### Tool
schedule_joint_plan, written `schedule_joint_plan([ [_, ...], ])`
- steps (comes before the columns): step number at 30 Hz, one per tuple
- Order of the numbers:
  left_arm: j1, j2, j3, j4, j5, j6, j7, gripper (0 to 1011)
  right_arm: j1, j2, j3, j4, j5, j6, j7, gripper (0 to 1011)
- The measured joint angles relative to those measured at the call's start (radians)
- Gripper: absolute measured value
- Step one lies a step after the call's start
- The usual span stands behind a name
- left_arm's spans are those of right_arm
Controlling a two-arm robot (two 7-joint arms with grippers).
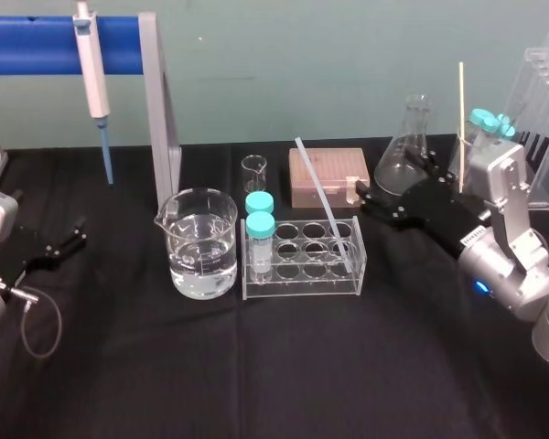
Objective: Pick up the stirring rod with one hand, then place it down.
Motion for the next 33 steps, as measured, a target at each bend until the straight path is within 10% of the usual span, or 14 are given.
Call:
schedule_joint_plan([
  [33, 0.0, 0.0, 0.0, 0.0, 0.0, 0.0, 0.0, 1000, 0.312, -0.174, -0.039, 0.423, 0.096, 0.012, 0.459, 1003],
])
